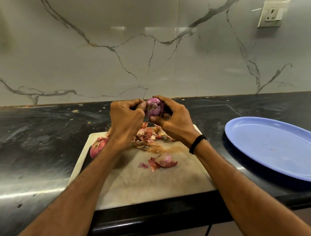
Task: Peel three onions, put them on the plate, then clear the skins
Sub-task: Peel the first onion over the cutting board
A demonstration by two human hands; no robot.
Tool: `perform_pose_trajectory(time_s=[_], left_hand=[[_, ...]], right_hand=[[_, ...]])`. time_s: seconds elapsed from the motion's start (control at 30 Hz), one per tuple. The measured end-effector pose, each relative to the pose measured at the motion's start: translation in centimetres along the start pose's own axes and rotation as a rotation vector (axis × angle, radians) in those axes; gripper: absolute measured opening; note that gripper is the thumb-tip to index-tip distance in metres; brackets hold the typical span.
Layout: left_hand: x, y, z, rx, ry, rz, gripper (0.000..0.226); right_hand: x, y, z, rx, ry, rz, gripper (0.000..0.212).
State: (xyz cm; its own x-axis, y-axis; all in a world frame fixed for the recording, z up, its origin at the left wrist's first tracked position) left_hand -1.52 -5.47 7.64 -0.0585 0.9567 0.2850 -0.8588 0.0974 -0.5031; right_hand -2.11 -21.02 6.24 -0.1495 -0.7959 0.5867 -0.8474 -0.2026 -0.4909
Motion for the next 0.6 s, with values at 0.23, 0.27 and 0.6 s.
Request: perform_pose_trajectory(time_s=[0.23,0.27,0.6], left_hand=[[0.4,-0.9,-1.2,0.101,0.146,-0.121,0.018],[0.3,-1.0,-1.4,0.116,0.159,-0.149,0.017],[-1.3,-0.7,-1.9,0.296,0.368,-0.411,0.026]], right_hand=[[0.2,0.1,0.1,-0.055,-0.180,-0.031,0.059],[0.2,0.1,0.1,-0.055,-0.201,-0.037,0.059],[0.3,0.3,-0.4,0.005,-0.218,0.007,0.057]])
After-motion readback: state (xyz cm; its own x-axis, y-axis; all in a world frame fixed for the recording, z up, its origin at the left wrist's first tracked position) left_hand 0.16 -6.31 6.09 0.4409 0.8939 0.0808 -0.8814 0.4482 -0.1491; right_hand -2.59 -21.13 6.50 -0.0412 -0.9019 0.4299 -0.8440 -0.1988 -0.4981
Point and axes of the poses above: each hand's wrist, its own y-axis away from the middle knuckle, its own x-axis out of the back of the hand, z = x × y, the point moved 5 cm from there along -y, towards the middle knuckle, and after that the axes turned 14 degrees about -z, right-handed, at the moved point
